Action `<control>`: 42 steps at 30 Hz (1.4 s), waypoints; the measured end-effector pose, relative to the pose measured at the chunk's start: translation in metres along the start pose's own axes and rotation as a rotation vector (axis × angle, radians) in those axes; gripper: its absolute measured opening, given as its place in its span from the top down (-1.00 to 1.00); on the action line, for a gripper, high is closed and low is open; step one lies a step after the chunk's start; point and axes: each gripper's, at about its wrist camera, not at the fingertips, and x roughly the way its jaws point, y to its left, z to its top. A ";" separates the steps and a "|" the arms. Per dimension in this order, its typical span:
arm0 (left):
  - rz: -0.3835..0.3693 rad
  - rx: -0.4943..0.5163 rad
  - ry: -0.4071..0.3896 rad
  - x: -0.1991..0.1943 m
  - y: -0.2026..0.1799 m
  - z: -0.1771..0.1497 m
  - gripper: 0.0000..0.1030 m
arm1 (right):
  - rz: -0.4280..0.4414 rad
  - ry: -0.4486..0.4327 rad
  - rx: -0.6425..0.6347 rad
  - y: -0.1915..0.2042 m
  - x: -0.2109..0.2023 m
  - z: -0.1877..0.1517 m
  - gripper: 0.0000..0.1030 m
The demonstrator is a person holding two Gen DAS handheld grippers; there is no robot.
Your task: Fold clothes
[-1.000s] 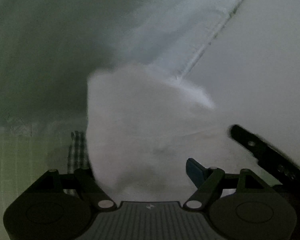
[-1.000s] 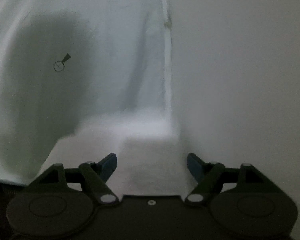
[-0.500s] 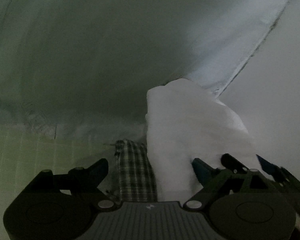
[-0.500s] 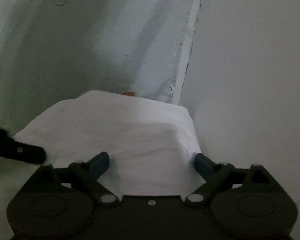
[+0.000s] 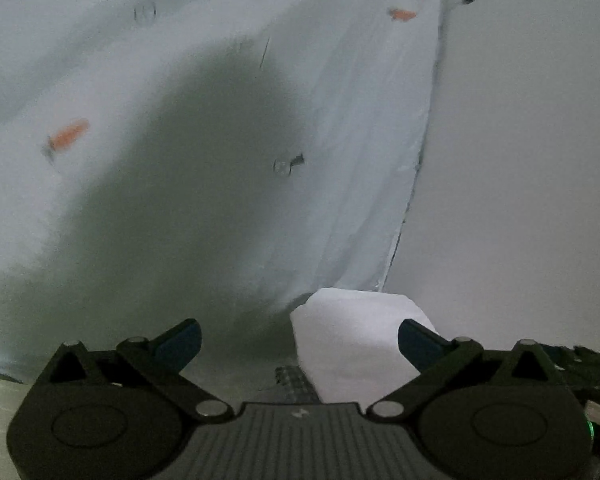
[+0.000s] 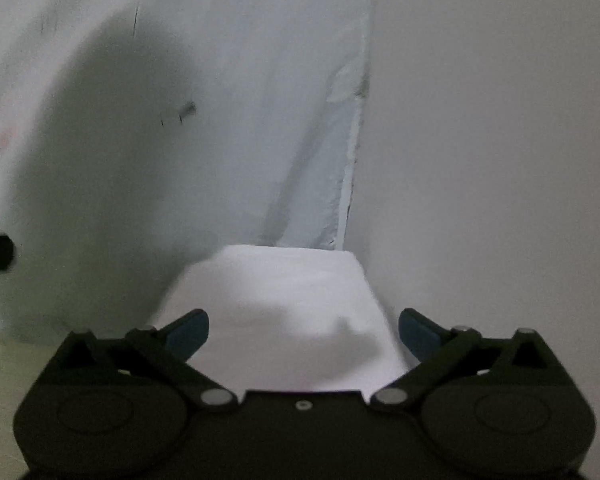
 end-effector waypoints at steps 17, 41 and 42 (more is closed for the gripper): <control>-0.051 0.065 0.183 -0.145 0.005 -0.061 -1.00 | -0.147 0.129 0.122 0.040 -0.195 -0.077 -1.00; -0.096 0.155 0.283 -0.207 -0.001 -0.096 -1.00 | -0.150 0.207 0.134 0.047 -0.263 -0.126 -1.00; -0.098 0.155 0.282 -0.209 -0.001 -0.096 -1.00 | -0.150 0.206 0.133 0.046 -0.264 -0.126 -1.00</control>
